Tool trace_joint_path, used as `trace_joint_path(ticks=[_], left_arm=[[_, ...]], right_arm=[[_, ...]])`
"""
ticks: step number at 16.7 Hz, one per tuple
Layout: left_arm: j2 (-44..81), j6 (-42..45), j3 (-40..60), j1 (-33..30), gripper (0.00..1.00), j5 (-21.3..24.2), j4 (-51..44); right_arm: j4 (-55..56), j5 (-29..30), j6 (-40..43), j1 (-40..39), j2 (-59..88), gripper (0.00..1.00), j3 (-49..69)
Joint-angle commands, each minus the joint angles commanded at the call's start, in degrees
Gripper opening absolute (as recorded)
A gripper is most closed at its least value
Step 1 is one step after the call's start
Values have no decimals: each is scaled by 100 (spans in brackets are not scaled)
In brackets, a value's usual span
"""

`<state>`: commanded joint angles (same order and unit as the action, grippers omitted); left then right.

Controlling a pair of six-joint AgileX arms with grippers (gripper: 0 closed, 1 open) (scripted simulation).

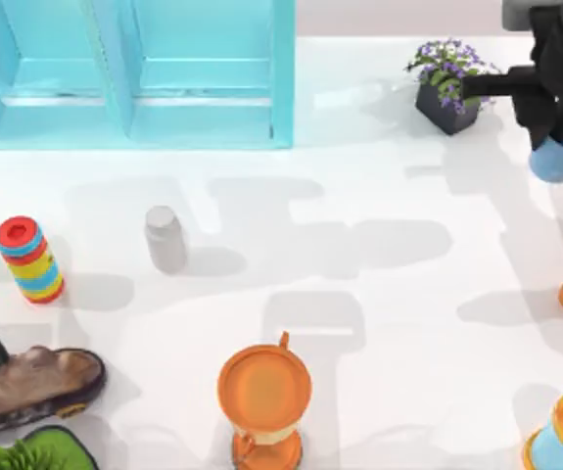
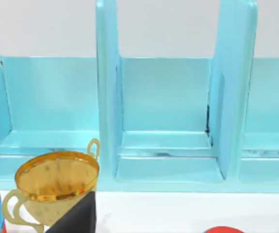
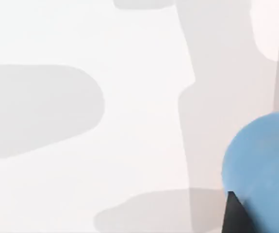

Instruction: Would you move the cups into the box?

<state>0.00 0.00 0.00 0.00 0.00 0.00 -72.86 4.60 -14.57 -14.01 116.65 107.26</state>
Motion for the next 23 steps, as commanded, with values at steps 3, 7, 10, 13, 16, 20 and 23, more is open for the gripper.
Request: trace_joint_path(ticks=[3,7,10,13,16,20,23], left_arm=[[0,0,0,0,100,0,0],[0,0,0,0,100,0,0],[0,0,0,0,100,0,0],[0,0,0,0,100,0,0],[0,0,0,0,100,0,0],[0,0,0,0,100,0,0],[0,0,0,0,100,0,0]], right_arm=[[-253,-115,1414,1427,-563,0,-551],[-519,-258,2856,2858,-1270,0,-1219],[-596,-322,3313,3312,-1587,0,-1509],[-600,-326,3342,3340,-1609,0,-1529],[-489,-316,3345,3330,-1586,0,-1596],[268,-326,3415,3414,-1552,0,-2240],[760,-337,3478,3472,-1472,0,-2736]])
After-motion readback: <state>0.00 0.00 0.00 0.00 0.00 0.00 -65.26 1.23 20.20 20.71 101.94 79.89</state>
